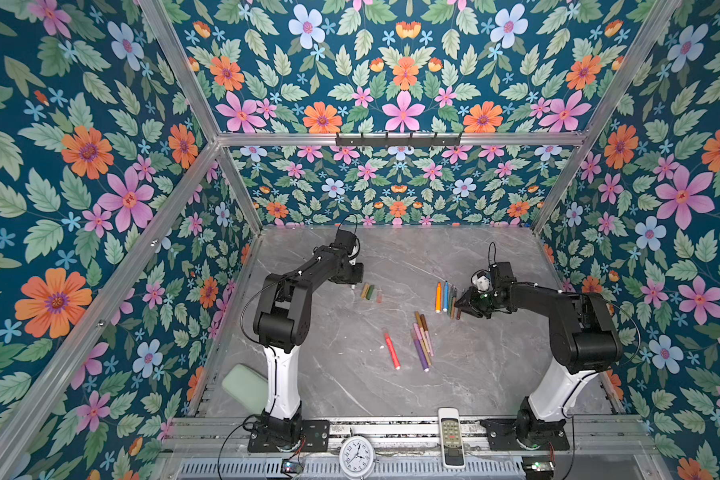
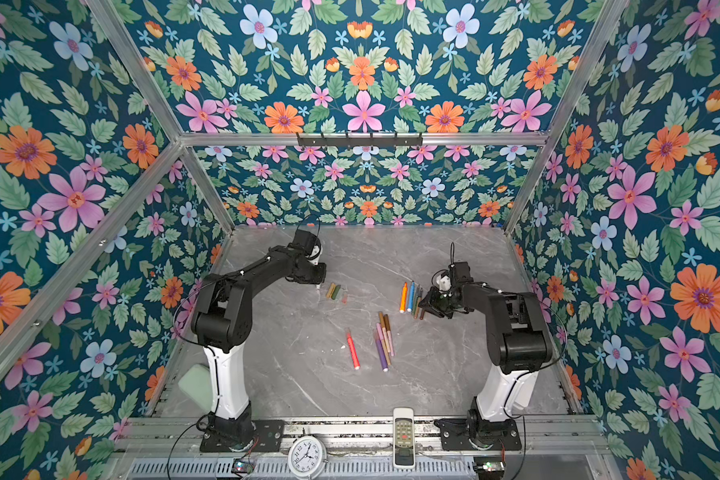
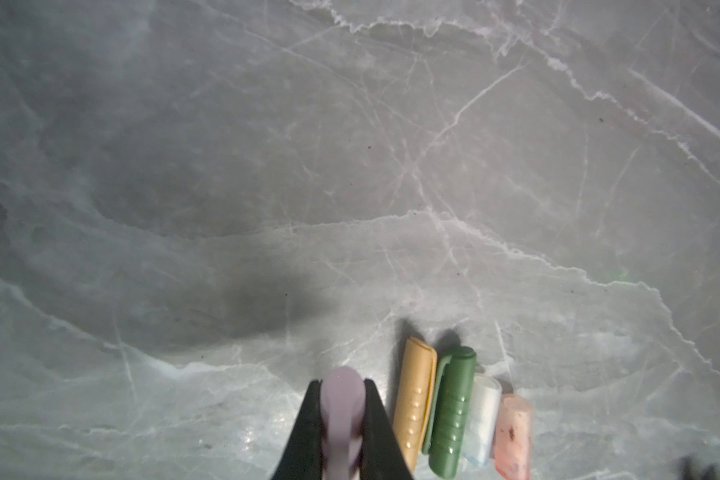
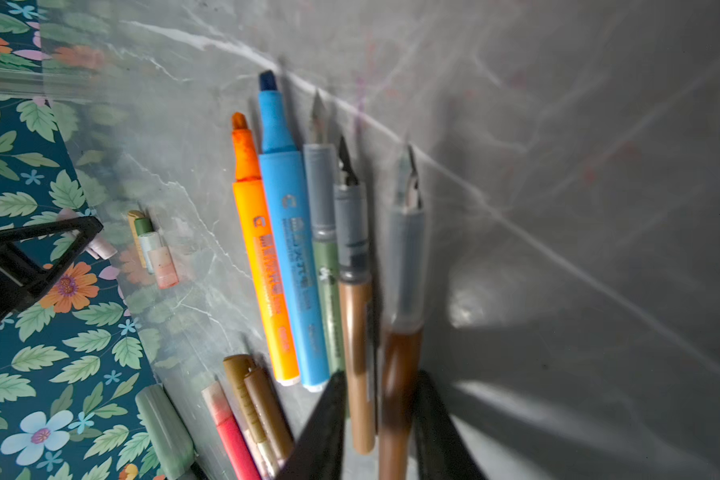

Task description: Open the pen caps

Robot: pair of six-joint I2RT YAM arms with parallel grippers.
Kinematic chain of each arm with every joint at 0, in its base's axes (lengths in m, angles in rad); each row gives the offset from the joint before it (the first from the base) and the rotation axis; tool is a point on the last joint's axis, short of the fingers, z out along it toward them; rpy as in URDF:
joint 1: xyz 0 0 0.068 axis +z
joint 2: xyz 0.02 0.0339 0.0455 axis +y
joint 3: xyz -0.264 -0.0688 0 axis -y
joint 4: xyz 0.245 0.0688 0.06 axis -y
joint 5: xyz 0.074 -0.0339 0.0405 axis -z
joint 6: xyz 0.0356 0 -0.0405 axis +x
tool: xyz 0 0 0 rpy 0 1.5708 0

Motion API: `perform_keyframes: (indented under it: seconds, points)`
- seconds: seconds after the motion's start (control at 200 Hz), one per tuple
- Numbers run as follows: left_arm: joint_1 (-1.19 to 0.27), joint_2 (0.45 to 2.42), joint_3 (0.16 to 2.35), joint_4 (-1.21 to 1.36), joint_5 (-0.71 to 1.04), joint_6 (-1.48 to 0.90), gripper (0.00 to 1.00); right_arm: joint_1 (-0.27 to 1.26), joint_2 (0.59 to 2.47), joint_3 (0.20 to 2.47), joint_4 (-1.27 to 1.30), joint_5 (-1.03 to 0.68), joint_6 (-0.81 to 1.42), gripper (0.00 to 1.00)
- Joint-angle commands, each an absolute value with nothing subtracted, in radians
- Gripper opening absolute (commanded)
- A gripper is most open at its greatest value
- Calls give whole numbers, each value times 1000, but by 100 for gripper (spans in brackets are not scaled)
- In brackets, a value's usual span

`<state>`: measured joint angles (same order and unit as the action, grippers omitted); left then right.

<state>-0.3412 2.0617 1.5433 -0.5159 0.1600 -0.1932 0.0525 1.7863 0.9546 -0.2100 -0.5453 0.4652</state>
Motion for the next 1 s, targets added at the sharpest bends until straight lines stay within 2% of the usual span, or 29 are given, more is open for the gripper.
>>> perform_keyframes:
  seconds: [0.0,0.09,0.31,0.47,0.73,0.925,0.995]
  points:
    - [-341,2053,1546,-520,176,-193,0,52,1774,951,-232,-525,448,37]
    - [-341,2044,1533,-512,176,-193,0,51,1760,947,-237,-535,437,40]
    - [-341,2047,1522,-508,195,-193,0,51,1668,895,-241,-534,445,41]
    - [-341,2058,1522,-493,248,-187,4,52,1479,776,-231,-554,450,40]
    - [-341,2091,1533,-503,266,-189,7,52,1289,601,-234,-591,463,40]
    - [-341,2088,1523,-511,264,-192,15,51,1206,565,-265,-577,451,40]
    - [-341,2083,1515,-512,263,-193,20,51,1204,562,-266,-574,445,40]
